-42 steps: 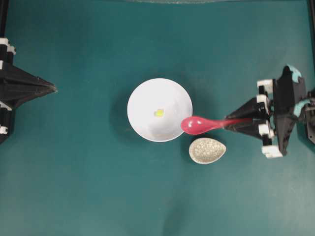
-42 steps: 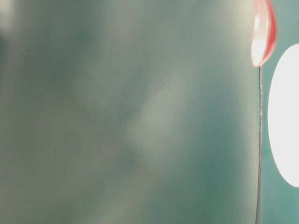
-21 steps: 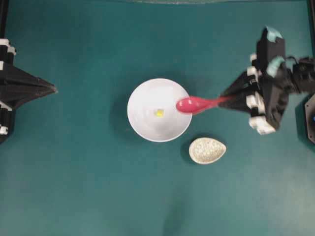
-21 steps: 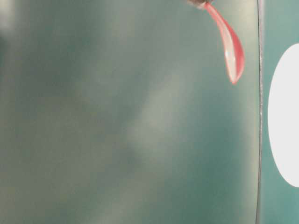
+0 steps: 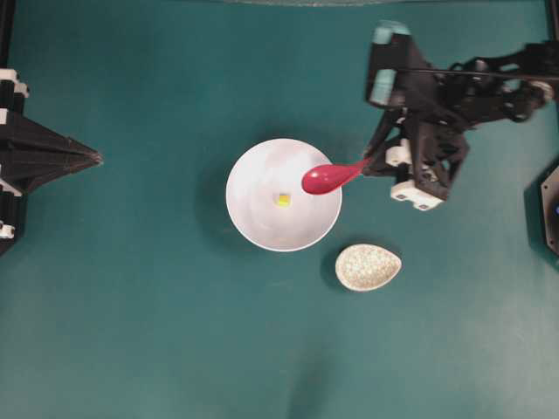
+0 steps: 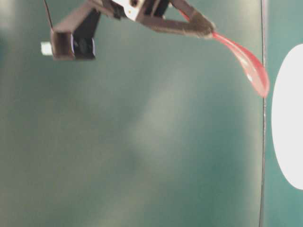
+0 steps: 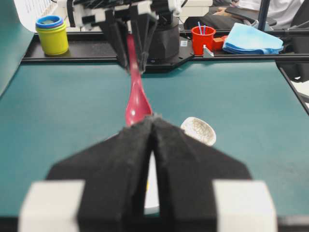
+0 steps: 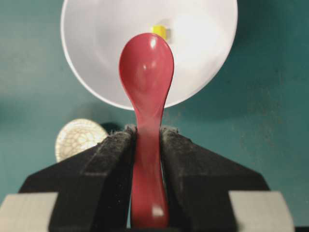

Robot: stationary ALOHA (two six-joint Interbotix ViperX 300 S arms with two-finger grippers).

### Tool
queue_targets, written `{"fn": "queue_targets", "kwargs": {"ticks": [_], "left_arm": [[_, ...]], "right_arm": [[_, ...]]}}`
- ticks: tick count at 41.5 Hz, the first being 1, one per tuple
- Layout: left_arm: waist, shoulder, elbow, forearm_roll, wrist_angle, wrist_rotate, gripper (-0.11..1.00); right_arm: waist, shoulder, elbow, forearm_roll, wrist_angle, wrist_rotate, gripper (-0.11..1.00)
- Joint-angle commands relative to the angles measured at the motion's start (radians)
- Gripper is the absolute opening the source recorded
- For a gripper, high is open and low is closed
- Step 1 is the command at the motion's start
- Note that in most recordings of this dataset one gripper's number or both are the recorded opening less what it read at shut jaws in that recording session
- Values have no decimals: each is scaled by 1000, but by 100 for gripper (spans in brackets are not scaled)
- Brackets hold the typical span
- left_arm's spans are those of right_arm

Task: Scoop the yellow hexagonal prism block from the bowl with a spoon using the right arm.
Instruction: 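Lower the spoon bowl into the white bowl beside the yellow block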

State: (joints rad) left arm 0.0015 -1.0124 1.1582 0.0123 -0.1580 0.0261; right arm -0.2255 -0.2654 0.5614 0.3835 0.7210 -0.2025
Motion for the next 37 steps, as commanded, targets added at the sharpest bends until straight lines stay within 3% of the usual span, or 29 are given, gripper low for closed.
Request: {"fn": "queue_targets", "kwargs": {"ticks": [1, 13, 37], "left_arm": [[2, 8, -23, 2, -6, 2, 1], [2, 8, -21, 2, -6, 2, 1], [2, 9, -21, 2, -6, 2, 1]], "right_arm": [[-5, 34, -77, -9, 54, 3, 24], [-5, 132, -178, -34, 144, 20, 24], [8, 221, -187, -31, 155, 21, 24]]}}
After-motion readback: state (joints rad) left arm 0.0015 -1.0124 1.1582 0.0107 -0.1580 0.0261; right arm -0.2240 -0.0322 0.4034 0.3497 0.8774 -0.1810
